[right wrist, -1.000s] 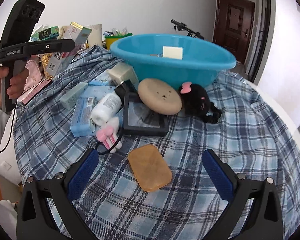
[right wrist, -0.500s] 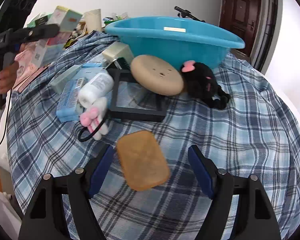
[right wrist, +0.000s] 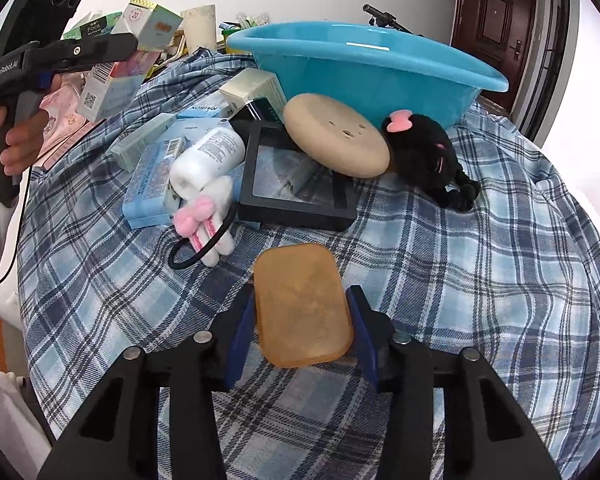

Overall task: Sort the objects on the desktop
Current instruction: 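Hold the cigarette pack in the left tool while the right tool grasps the amber soap bar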

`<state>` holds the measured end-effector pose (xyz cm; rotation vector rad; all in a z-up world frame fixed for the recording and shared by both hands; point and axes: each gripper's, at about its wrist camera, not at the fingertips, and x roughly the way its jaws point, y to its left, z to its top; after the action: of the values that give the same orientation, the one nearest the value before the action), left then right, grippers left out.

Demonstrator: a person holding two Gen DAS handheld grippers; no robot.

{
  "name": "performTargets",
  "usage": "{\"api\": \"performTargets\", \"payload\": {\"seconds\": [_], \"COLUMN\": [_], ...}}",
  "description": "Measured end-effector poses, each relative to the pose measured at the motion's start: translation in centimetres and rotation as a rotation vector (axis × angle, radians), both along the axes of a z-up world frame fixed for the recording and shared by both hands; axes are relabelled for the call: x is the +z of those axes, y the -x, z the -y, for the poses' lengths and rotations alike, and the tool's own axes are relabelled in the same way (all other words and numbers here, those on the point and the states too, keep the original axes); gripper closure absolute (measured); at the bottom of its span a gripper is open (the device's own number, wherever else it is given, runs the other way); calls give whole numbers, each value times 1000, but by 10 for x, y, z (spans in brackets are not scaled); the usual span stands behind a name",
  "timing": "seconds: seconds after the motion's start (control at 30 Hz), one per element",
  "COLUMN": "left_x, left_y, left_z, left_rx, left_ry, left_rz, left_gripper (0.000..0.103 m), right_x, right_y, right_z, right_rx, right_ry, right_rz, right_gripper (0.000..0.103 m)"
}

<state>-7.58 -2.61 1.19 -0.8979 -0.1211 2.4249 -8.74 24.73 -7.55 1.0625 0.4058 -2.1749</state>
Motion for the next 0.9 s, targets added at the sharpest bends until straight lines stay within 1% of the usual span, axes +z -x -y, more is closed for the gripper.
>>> {"api": "performTargets", "payload": {"seconds": [0.2,0.37,0.53,0.67,0.87,0.9], "left_x": [4,18,33,46,69,73], "left_y": [-1,-3,-8,-10,-13,-13], "left_z": [1,-7,-15,-17,-11,-10], "left_rx": [7,3,-14,-5,29,35], "left_ry": [0,35,50,82,72,68], "left_rz": [-15,-67,-110,-136,-163,-167], "left_gripper": [41,41,41,41,41,41], "right_x": [14,36,65,90,132,140], "right_y": [-5,-7,-11,-13,-9,-9], "right_z": [-5,-7,-4,4,15,16], "right_rx": [-25,-45,-64,-75,-84,-92], "right_ry": [28,51,84,101,140,152], "right_rz": [-19,-53,-118,-161,-225,-249], "right_gripper": [59,60,60,60,60,60]}}
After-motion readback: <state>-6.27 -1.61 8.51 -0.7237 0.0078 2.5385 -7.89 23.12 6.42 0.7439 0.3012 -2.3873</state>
